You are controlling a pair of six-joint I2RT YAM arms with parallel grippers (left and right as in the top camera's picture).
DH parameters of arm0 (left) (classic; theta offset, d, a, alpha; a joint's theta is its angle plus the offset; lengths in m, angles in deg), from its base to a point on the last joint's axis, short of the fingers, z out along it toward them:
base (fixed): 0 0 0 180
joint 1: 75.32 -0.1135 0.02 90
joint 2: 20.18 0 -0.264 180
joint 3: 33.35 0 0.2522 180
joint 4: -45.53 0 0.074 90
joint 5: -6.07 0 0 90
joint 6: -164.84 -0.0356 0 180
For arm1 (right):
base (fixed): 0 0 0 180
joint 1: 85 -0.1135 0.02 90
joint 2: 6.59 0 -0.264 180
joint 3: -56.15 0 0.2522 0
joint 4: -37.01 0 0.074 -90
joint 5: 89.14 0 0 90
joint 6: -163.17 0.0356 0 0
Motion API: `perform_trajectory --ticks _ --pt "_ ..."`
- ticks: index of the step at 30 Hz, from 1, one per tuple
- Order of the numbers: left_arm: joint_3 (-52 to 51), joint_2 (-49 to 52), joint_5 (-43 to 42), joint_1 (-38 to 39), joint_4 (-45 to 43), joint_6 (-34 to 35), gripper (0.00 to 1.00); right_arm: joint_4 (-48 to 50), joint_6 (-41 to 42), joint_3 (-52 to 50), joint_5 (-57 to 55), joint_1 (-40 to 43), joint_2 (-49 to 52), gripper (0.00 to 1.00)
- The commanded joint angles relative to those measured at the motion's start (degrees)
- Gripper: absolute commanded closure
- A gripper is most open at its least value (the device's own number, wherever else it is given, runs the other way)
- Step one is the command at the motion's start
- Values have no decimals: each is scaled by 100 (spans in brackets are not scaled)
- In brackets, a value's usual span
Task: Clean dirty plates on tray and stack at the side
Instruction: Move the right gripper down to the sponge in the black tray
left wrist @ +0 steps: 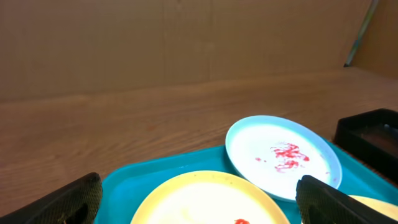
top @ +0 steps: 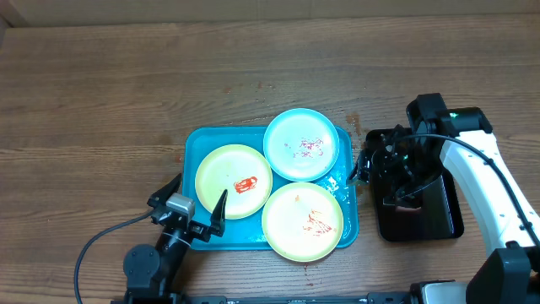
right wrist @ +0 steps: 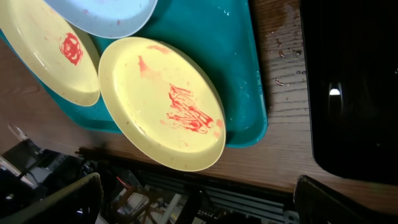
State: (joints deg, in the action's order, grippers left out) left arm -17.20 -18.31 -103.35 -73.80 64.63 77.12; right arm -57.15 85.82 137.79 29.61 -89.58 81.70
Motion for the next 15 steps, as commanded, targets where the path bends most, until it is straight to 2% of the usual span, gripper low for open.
perform_trajectory --ticks 1,4,8,15 --pt "750 437 271 37 221 332 0 46 -122 109 87 11 -42 0" --pt "1495 1246 330 37 514 245 0 107 -122 109 85 11 -42 0" --pt "2780 2870 306 37 1150 131 0 221 -118 109 90 11 -42 0" --pt "5346 5895 28 39 3117 136 0 227 -118 109 87 11 -42 0"
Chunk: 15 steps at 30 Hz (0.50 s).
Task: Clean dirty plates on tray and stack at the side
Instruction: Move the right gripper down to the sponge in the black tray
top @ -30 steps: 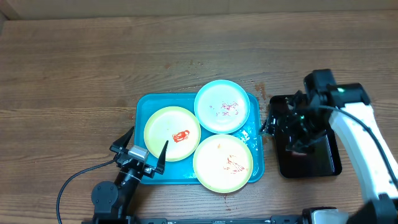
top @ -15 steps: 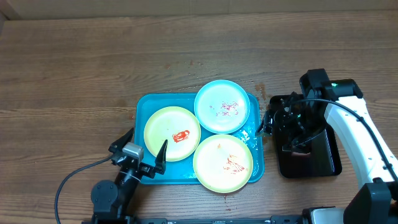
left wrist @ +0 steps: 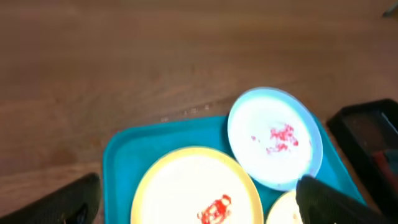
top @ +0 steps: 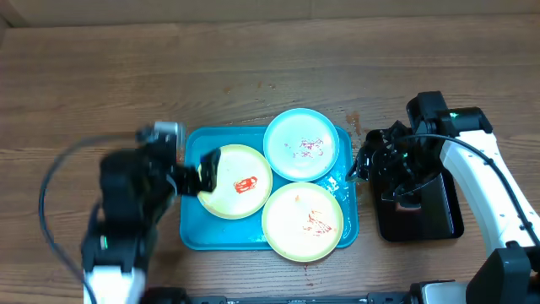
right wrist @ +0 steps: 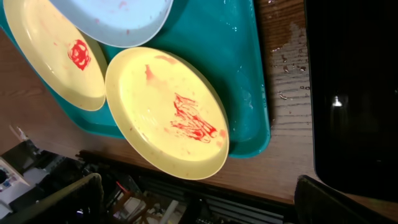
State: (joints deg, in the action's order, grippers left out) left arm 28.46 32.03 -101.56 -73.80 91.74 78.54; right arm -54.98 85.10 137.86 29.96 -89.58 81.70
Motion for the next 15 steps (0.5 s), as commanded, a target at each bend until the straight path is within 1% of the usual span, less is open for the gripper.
perform_trajectory --ticks 1,4,6,7,11,15 --pt "1082 1198 -149 39 691 -9 0 11 -46 103 52 11 -42 0" --pt "1834 2085 -127 39 1467 -63 0 9 -46 103 48 11 -42 0" --pt "2087 2505 -129 37 1738 -114 0 11 -46 103 31 11 -42 0" --pt "2138 2656 -170 37 1742 -48 0 13 -46 103 11 11 -42 0" --pt "2151 3123 -490 37 1923 562 0 79 -33 103 -372 11 -39 0" --pt "2151 3506 -675 39 1985 619 0 212 28 103 -544 17 -39 0"
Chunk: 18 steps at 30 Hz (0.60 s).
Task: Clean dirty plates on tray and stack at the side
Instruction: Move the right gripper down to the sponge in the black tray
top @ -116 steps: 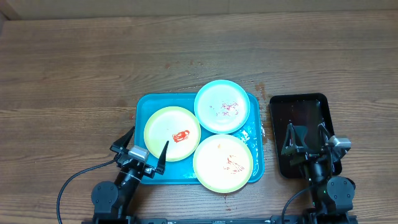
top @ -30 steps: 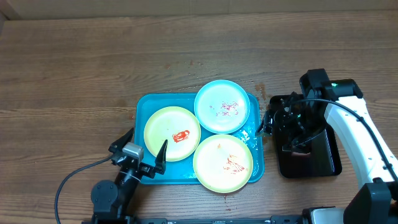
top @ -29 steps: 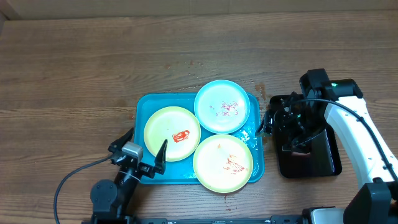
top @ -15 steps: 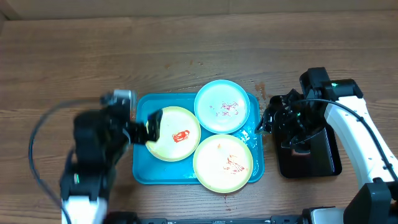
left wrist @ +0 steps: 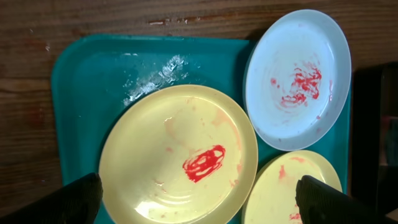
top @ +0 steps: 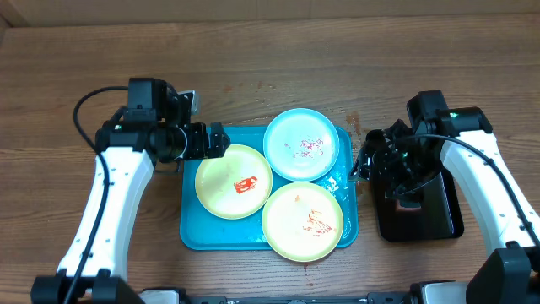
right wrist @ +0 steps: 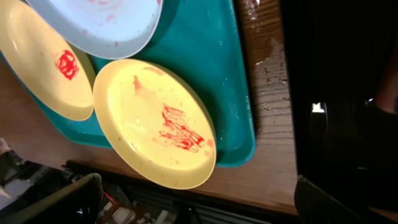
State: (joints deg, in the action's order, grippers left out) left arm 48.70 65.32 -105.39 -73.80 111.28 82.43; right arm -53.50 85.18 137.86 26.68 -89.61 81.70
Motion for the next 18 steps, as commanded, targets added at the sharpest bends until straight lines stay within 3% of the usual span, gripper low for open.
perform_trajectory --ticks 1,5,8,10,14,16,18 --pt "125 286 -334 39 42 227 0 90 13 103 -223 17 -39 0" --pt "125 634 -345 39 168 192 0 302 13 103 -223 20 -39 0" --pt "125 833 -326 39 197 -278 0 511 -9 103 -339 17 -39 0" --pt "125 870 188 42 273 -503 0 658 22 103 -564 20 -39 0" --pt "127 815 2221 133 629 -247 8 623 507 103 -1104 17 -39 0" --pt "127 807 2505 232 739 118 16 599 745 103 -1342 17 -39 0" --pt "127 809 2492 345 835 293 30 570 977 103 -1537 17 -39 0"
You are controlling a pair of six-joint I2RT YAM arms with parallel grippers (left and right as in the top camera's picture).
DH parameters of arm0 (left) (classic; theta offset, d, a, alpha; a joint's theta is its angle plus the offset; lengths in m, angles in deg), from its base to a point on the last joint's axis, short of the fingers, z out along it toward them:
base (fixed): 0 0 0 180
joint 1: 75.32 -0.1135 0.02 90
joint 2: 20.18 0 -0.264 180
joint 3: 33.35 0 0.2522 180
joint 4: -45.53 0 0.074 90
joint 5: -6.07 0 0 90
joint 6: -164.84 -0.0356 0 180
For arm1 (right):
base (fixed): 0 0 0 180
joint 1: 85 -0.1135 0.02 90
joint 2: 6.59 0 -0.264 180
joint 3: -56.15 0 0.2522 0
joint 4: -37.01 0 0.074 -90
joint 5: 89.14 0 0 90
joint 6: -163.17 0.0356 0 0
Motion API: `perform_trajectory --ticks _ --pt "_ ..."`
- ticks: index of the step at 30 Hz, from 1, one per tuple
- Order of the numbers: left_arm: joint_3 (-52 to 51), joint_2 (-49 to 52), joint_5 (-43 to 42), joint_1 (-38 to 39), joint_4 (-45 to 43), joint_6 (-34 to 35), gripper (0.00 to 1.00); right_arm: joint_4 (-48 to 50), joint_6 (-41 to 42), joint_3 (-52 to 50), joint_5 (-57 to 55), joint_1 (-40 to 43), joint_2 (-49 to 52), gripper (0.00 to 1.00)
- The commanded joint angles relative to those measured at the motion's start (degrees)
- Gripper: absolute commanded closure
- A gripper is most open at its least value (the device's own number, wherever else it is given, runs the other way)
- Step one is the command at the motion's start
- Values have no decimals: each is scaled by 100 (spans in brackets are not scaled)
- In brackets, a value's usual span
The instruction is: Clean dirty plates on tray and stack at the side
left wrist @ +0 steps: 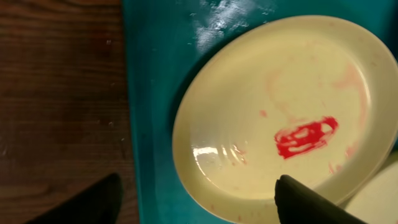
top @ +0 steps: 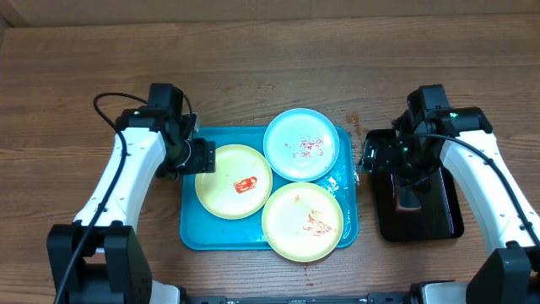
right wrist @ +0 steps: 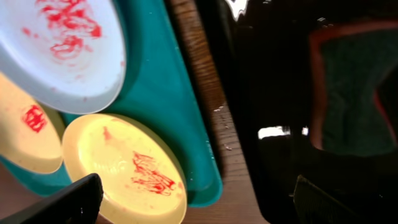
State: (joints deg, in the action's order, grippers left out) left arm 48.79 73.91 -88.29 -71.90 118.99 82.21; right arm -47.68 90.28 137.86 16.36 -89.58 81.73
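Three dirty plates lie on the teal tray (top: 192, 226): a yellow plate (top: 234, 181) on the left with a red smear, a light blue plate (top: 302, 144) at the back, and a second yellow plate (top: 302, 221) in front. My left gripper (top: 201, 158) is open and low over the left yellow plate (left wrist: 280, 112), its fingers either side of the plate's left rim and the tray's edge (left wrist: 146, 124). My right gripper (top: 375, 156) is open beside the black bin (top: 439, 211), where a red-edged dark sponge (right wrist: 345, 93) lies.
The black bin (right wrist: 273, 74) stands just right of the tray (right wrist: 180, 112), with water drops on the wood between them. Bare wooden table surrounds the tray on the left and at the back.
My left gripper has come down and closer to the left yellow plate's rim, which now fills its view. My right wrist has turned toward the bin, so the sponge now shows.
My left arm was folded low at the table's front edge. It was then up over the tray's left side, then above the tray's back left corner, and is now low at the left yellow plate. My right arm stayed by the bin. The plates have not moved.
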Motion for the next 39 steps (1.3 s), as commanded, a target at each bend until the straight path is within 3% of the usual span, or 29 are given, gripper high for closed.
perform_trajectory --ticks 1,8,13,18,19,25,29,35,37,39 --pt "118 -50 767 251 144 417 30 -48 584 101 -568 15 -42 0" --pt "116 -50 789 1270 450 586 27 -162 706 -122 -566 17 -42 0" --pt "116 -48 789 1657 284 603 16 232 1143 -780 -555 17 -42 0" --pt "116 -48 706 1436 210 811 8 549 1239 -1158 -544 17 -42 0" --pt "116 -48 603 1360 195 809 0 608 1259 -1172 -553 20 -42 0" --pt "116 -46 -79 946 131 780 0 1305 802 -1169 -837 409 -42 0" --pt "116 -46 -306 809 133 492 0 1414 439 -1169 -901 859 -42 8" --pt "116 -46 -341 785 83 330 0 1182 953 -1174 -1589 1523 -42 1" --pt "116 -46 -341 785 39 330 0 1123 857 -1180 -1582 1591 -42 9" --pt "116 -46 -341 785 0 330 0 1174 813 -1231 -1519 1547 -42 27"
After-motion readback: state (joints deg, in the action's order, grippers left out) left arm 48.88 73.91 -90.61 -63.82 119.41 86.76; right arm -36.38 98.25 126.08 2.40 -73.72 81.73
